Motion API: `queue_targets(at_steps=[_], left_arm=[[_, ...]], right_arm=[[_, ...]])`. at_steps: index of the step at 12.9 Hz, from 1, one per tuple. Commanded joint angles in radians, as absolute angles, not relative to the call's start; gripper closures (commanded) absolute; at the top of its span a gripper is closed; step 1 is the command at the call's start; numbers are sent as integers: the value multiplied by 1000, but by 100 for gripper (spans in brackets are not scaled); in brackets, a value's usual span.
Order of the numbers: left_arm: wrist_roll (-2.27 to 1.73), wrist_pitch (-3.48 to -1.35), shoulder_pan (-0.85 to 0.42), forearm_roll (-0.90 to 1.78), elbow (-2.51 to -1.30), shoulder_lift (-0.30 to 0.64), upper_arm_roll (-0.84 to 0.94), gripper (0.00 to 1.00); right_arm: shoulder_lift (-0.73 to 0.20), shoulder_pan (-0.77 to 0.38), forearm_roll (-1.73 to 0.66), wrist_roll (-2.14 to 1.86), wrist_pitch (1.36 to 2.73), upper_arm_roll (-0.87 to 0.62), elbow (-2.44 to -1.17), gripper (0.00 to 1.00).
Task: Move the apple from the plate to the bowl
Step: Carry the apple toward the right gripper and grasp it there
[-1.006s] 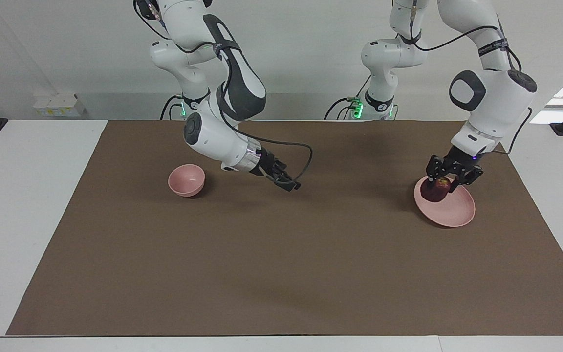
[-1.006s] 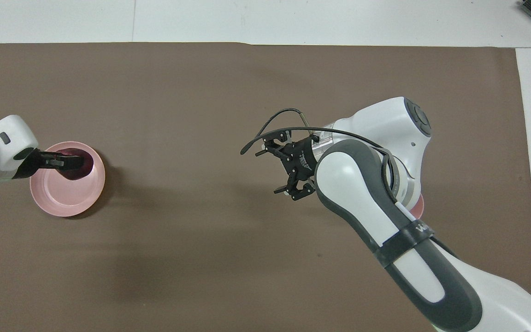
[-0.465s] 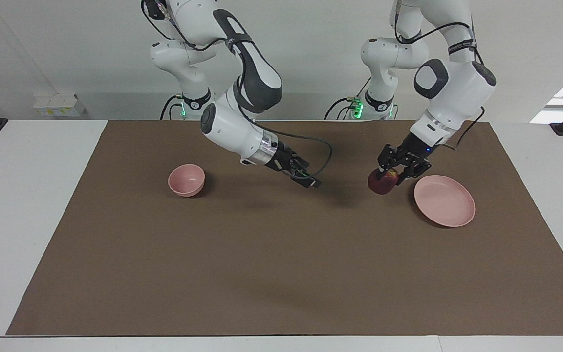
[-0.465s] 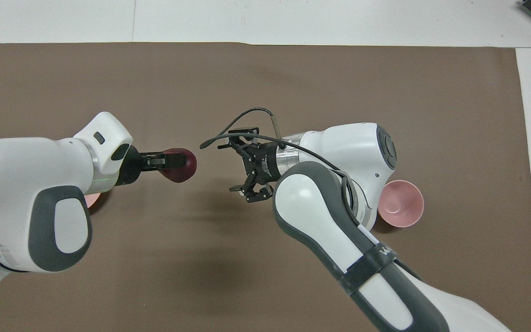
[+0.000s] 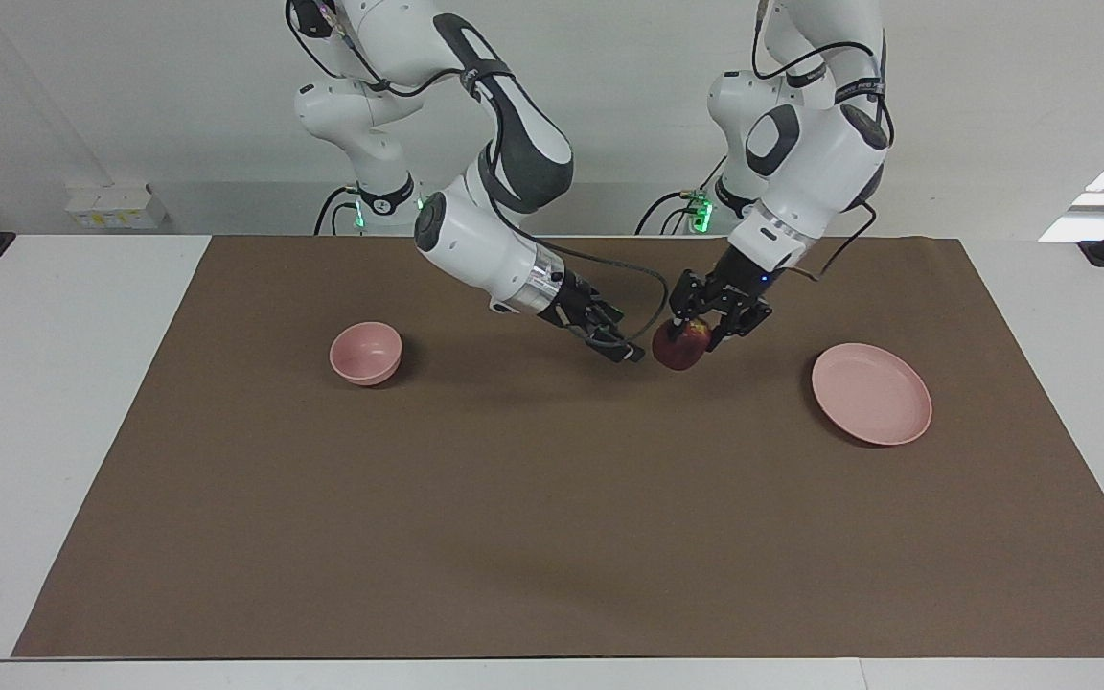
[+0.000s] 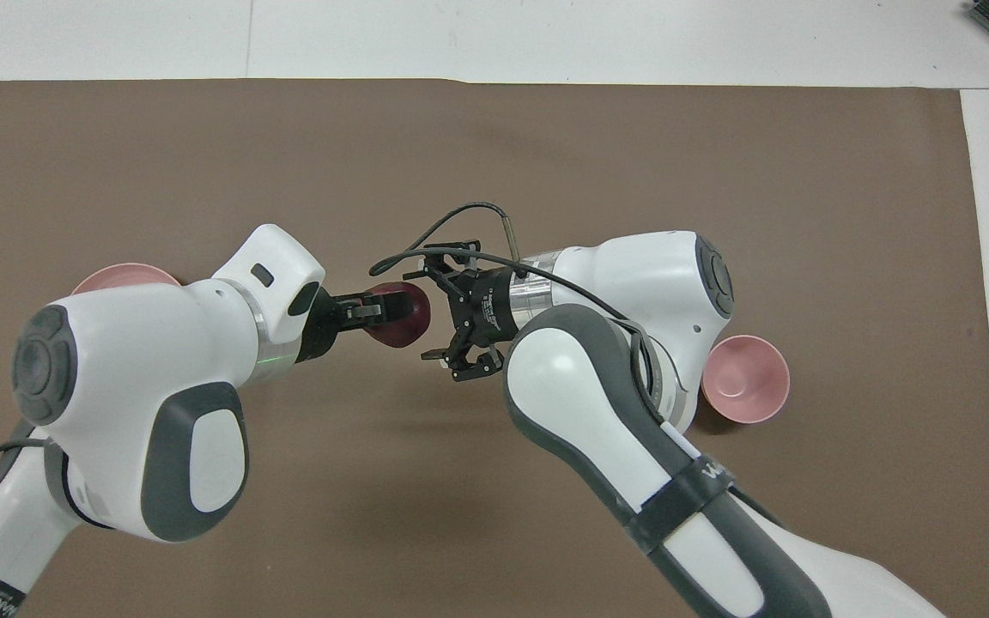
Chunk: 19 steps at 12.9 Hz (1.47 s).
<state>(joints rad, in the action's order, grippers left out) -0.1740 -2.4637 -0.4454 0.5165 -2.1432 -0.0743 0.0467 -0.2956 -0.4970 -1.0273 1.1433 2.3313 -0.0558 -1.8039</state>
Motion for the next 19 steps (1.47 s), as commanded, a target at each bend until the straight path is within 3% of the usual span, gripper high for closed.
queue_targets(at_steps=[1, 2, 3, 4, 8, 9, 11, 12, 17, 19], left_arm=[[-227, -2497, -462, 534, -2148, -86, 73, 100], [-236, -2499, -463, 534, -2146, -86, 75, 100], [-238, -2502, -463, 534, -2146, -86, 77, 100], [-239, -2500, -463, 534, -2145, -86, 84, 100], [-268, -2484, -462, 532, -2125, -89, 91, 89], [-265, -2480, -462, 532, -2125, -89, 91, 69], [-262, -2456, -456, 529, -2120, -92, 89, 6], [-252, -2409, -450, 522, -2112, -100, 83, 0], [-157, -2101, -342, 456, -2082, -192, 72, 0], [-114, -1992, -286, 305, -2066, -212, 74, 0]], right_arm=[[-293, -499, -1052, 1161, 2338, -58, -1805, 0], [-291, -499, -1052, 1161, 2336, -58, -1807, 0], [-291, -500, -1051, 1152, 2336, -58, -1807, 17], [-293, -499, -1049, 1152, 2335, -58, -1806, 63], [-293, -494, -1051, 1151, 2332, -58, -1805, 62], [-293, -494, -1051, 1152, 2332, -58, -1805, 61], [-293, -494, -1051, 1152, 2332, -58, -1805, 57], [-293, -494, -1051, 1152, 2332, -58, -1805, 57], [-291, -494, -1049, 1151, 2332, -57, -1805, 56], [-291, -486, -1025, 1141, 2332, -55, -1805, 56]])
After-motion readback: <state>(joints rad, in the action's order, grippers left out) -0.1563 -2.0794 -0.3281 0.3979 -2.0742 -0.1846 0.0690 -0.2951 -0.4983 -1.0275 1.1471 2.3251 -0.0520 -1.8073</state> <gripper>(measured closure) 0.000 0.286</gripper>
